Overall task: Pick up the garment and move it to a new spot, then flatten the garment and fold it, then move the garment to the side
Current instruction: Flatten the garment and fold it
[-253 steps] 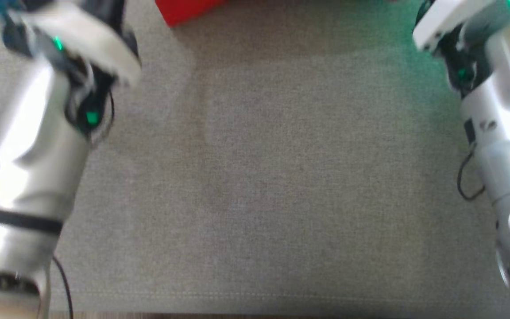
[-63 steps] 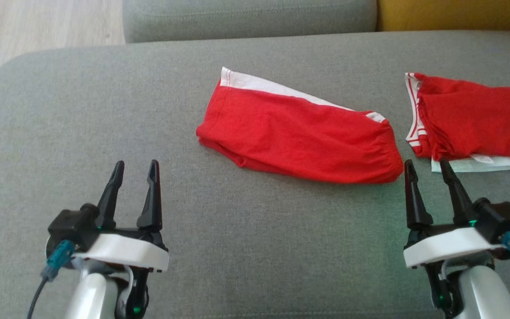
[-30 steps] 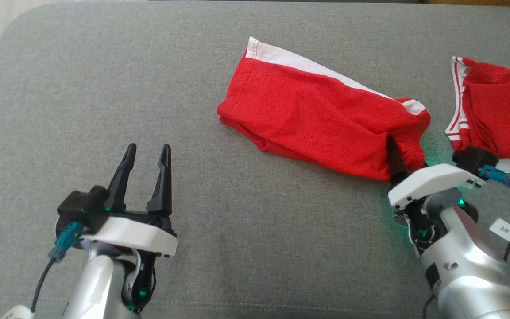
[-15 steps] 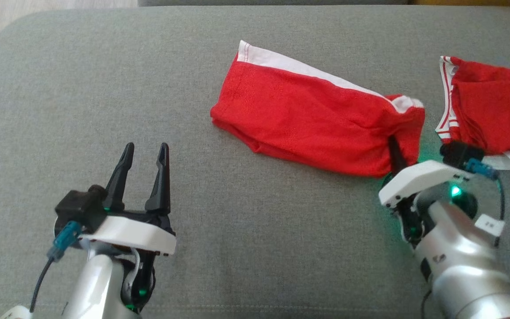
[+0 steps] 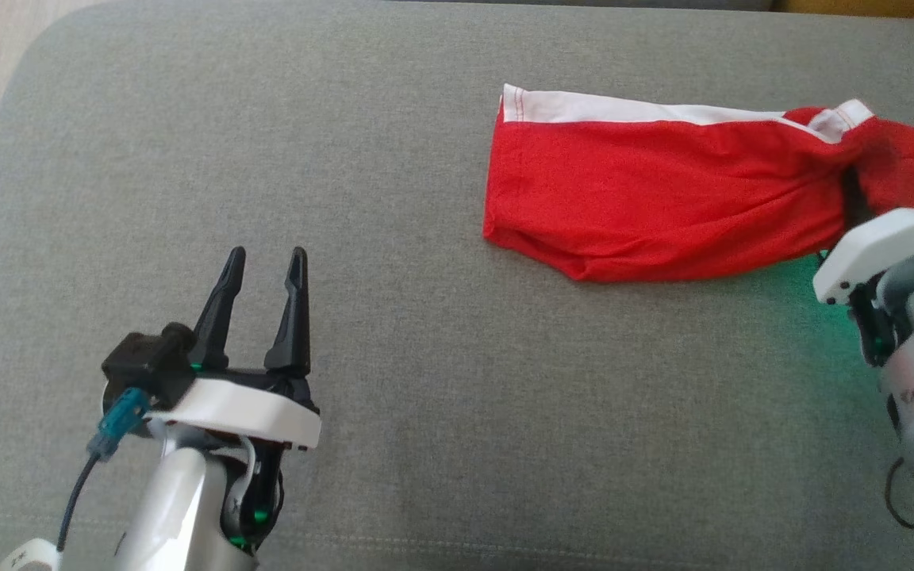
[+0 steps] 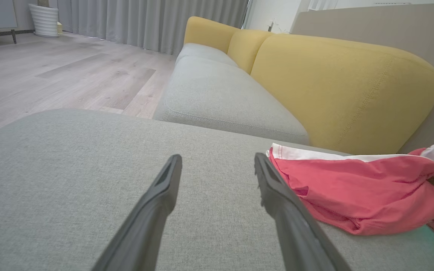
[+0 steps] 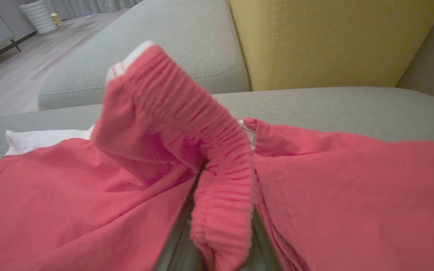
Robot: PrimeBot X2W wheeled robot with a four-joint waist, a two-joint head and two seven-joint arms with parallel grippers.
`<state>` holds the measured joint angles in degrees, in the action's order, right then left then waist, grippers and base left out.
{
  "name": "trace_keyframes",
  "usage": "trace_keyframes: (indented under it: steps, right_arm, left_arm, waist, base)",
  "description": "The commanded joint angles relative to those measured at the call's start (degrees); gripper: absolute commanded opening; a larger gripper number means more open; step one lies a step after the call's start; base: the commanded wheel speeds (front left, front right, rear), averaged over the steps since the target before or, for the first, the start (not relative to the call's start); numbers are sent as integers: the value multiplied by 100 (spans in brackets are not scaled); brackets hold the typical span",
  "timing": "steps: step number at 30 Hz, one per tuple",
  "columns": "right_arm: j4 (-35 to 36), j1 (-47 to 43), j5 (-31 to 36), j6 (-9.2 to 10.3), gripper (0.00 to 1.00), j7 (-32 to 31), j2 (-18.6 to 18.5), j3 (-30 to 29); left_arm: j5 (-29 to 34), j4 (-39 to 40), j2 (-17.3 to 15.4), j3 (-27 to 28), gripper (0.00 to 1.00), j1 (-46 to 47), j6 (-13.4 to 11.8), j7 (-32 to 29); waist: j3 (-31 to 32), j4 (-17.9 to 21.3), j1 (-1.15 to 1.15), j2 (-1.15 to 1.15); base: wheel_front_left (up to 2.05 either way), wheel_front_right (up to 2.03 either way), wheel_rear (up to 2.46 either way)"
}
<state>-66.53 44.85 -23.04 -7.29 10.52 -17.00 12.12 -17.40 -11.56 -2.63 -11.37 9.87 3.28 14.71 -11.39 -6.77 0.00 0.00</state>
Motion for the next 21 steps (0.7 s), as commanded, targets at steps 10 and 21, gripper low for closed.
trace_keyframes:
  steps: [10, 21]
  right_arm:
    - [69, 539, 282, -20, 0, -122, 382, 90]
    - [125, 900, 342, -20, 0, -539, 1214, 100]
  left_arm:
    - [-44, 106, -25, 144, 100, 181, -45, 29]
    - [-132, 91, -25, 30, 100, 175, -66, 29]
  waist:
    - [120, -44, 0, 0]
    - [144, -194, 0, 0]
  base:
    - [0, 0, 0]
    - [0, 0, 0]
